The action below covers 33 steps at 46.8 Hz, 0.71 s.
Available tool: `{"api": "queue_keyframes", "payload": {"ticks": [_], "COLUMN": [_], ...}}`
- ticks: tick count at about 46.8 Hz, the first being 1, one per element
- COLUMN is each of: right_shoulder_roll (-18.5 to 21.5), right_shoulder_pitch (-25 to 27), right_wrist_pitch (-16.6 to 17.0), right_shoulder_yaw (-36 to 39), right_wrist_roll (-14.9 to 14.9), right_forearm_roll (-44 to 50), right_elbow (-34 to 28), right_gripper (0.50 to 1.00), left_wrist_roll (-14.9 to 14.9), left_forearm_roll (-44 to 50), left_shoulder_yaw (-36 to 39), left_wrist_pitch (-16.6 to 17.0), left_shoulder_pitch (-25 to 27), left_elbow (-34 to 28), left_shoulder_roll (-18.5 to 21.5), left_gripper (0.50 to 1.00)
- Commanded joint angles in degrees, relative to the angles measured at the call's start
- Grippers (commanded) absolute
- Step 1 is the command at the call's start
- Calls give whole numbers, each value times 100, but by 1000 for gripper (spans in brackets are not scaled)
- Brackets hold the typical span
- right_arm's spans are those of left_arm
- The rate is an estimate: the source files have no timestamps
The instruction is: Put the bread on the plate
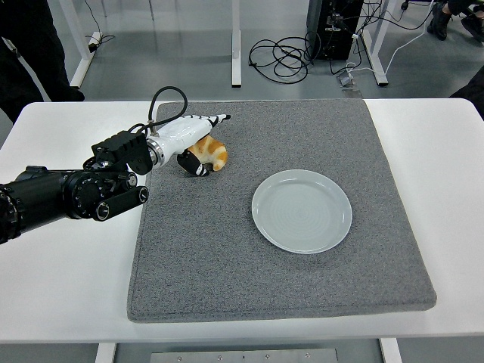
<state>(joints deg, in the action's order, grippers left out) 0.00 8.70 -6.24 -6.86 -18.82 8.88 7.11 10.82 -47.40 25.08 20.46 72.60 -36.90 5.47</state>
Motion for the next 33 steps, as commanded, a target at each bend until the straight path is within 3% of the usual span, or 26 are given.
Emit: {"api": "queue_keyframes", "payload": {"ticks": [1, 28, 33], "right_shoulder_roll": [0, 0, 0], "right_shoulder_pitch": [0, 0, 0], "right_wrist_pitch": [0, 0, 0], "right_shoulder_yaw": [0, 0, 0], "right_wrist_roll": [1, 1, 1], "right_forearm_roll": [0, 0, 0], "right_elbow": [1, 1, 1], "right_gripper": [1000, 1000, 1000], "left_wrist_roll": [-1, 70, 61], "left_forearm_roll": [2, 11, 37], "left_shoulder_yaw": [5, 5, -12], "left_wrist_pitch": [20, 143, 160], "left_shoulder_pitch": [-9, -281, -281], "left_elbow": [60, 587, 578], "left_shoulder_roll": [-11, -265, -274], "left_gripper": [971, 930, 893]}}
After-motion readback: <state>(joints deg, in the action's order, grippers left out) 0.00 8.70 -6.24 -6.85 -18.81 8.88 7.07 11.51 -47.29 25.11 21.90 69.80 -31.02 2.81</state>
